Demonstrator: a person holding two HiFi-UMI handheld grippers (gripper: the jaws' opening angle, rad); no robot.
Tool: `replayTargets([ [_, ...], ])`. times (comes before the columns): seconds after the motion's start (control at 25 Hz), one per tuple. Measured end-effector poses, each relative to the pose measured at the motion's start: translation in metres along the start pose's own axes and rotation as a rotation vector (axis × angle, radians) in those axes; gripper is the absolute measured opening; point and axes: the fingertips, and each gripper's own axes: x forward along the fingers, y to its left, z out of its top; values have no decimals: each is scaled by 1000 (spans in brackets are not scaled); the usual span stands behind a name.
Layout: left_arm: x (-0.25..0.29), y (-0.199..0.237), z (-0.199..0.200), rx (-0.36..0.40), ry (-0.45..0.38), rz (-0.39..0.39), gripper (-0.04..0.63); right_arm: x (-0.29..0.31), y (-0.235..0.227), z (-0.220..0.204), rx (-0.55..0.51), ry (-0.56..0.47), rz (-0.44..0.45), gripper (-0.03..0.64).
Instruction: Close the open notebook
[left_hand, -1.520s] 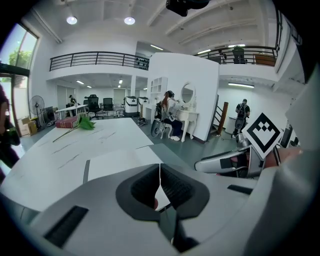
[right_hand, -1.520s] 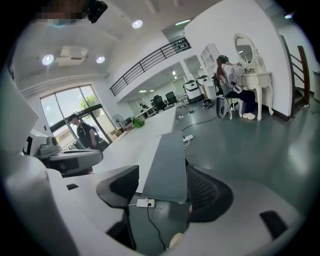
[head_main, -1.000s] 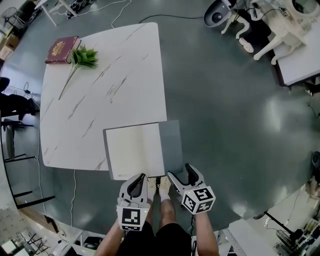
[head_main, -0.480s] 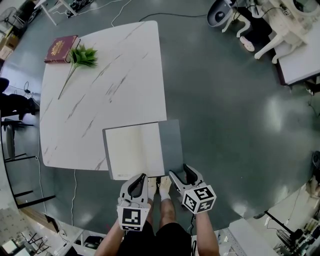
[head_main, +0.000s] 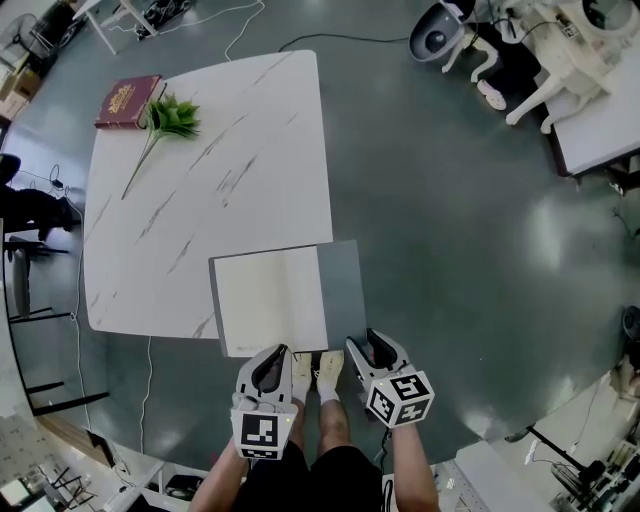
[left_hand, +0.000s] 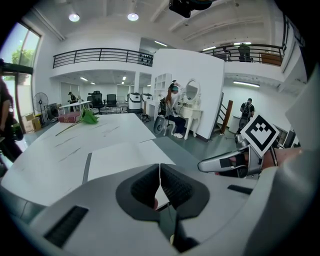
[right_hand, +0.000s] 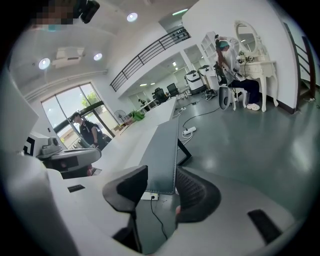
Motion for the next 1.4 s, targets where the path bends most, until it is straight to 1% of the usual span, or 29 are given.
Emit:
replayTargets([
  [0.24,-14,-1,10,2,-25,11,26,-14,9,12,-19,-23,-11,156],
  [0.64,-51,-2,30,13,-79,38,25,-41,38,33,-79,-76,-17,80],
  [0.8,-66,2,33,9,-96,53,25,-47,52,39,-95,-90,-13,64],
  [0.92,-76,7,35,-3,-132,71,26,-50,61,42,-108,-98,-6,59],
  [1.04,-86,12,37,1,-119,84,25,-53,72,47,-129,-104,4,54],
  [1.4,-110,32,35,-24,-139,122,25,-55,110,54,-177,-130,39,43],
])
